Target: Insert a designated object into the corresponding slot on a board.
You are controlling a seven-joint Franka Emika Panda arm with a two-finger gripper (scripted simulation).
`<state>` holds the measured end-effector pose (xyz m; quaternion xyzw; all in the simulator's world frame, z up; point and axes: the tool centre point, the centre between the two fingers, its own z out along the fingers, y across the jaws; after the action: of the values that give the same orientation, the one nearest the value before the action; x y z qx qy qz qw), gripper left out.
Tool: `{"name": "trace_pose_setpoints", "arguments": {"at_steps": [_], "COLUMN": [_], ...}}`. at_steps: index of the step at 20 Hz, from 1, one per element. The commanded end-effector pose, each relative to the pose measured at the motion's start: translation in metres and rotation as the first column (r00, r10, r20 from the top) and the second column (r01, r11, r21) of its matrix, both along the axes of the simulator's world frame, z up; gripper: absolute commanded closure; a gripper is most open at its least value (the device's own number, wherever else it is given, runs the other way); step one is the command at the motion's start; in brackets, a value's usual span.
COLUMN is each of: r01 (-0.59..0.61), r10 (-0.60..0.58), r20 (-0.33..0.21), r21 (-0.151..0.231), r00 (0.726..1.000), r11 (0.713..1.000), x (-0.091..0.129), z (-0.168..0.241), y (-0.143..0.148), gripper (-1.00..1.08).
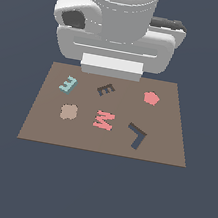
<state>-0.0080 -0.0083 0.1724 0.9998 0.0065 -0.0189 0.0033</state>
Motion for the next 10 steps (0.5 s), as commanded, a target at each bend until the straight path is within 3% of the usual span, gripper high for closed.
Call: {"name": "trace_pose_setpoints", "arguments": {"at_steps": [1, 10], "r01": [0.0, 0.061], "r10": [0.0, -0.061], "r20": [0.0, 0.007], "r21": [0.0, -0.001], "r00": [1.0, 0.998], "r11": [1.0, 0.998], "x": [0.0, -0.004], "z": [0.0, -0.02], "y": [0.0, -0.025], "gripper": [-0.92, -0.92]}}
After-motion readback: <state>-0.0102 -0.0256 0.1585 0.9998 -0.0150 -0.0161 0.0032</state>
